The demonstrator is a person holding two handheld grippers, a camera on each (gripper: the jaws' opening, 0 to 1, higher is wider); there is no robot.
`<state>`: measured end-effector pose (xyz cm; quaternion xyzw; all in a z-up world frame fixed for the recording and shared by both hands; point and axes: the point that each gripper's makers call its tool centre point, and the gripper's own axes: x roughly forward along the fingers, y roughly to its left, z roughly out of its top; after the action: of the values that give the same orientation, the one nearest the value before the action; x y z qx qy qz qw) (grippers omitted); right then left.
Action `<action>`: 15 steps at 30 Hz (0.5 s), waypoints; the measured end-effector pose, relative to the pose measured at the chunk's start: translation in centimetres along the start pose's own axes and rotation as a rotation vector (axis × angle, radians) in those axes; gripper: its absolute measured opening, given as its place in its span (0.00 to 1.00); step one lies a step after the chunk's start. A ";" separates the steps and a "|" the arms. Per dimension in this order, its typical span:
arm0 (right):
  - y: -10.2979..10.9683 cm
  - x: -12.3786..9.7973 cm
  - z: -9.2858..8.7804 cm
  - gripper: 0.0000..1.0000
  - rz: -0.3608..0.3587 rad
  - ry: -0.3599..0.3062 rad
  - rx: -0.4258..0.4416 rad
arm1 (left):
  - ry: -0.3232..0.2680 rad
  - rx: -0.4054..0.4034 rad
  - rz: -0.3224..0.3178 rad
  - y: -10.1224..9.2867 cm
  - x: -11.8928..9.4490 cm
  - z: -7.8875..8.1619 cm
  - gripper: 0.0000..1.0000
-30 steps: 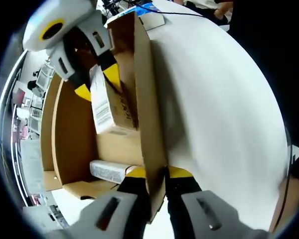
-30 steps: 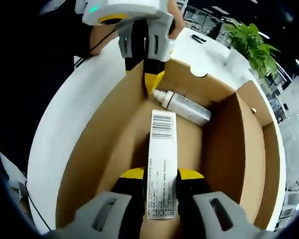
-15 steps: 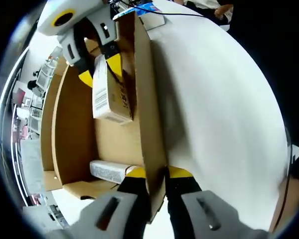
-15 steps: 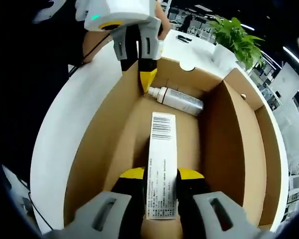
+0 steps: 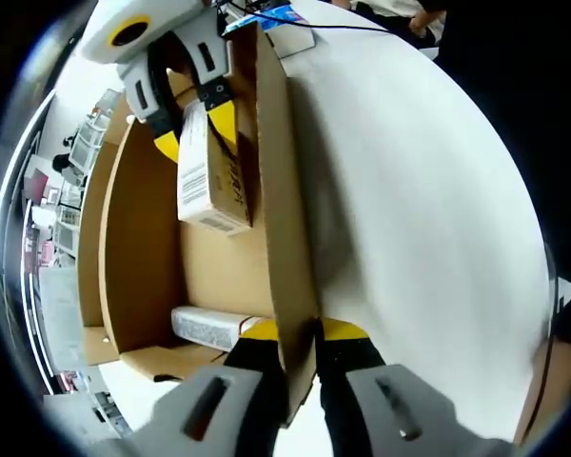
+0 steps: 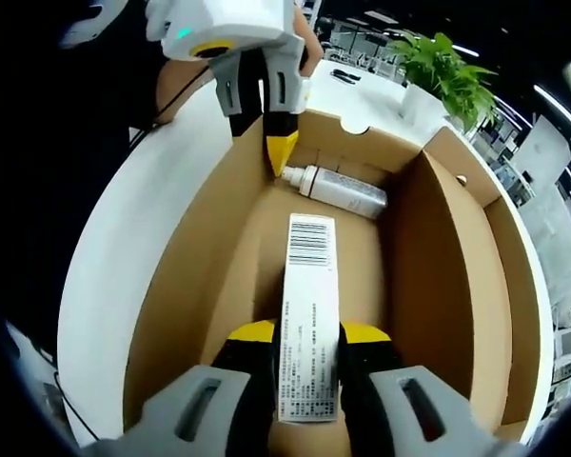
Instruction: Operate the shoe box by opening the lid, removing the specified soft item, and placing it in the target area until the item is outside and the box remains undamaged.
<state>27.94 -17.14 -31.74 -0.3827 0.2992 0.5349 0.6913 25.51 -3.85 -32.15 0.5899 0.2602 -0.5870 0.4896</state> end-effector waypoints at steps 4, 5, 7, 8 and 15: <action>0.2 0.3 0.6 0.23 0.002 -0.009 0.003 | 0.000 0.001 -0.001 0.0 0.0 0.0 0.09; 0.3 0.4 0.8 0.23 0.003 -0.014 0.003 | 0.000 0.001 -0.001 0.0 0.0 0.0 0.09; 0.5 0.7 0.9 0.24 -0.002 -0.016 0.000 | 0.000 0.000 0.000 0.0 0.0 0.0 0.09; 0.5 0.7 0.9 0.24 -0.004 -0.016 -0.001 | 0.001 0.000 0.000 0.0 0.0 0.0 0.09; 0.6 1.3 0.9 0.25 -0.007 -0.038 0.027 | 0.003 -0.002 0.000 -0.1 0.0 0.0 0.09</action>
<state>27.72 -15.60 -32.41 -0.3641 0.2919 0.5357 0.7037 25.43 -3.80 -32.15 0.5903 0.2615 -0.5858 0.4899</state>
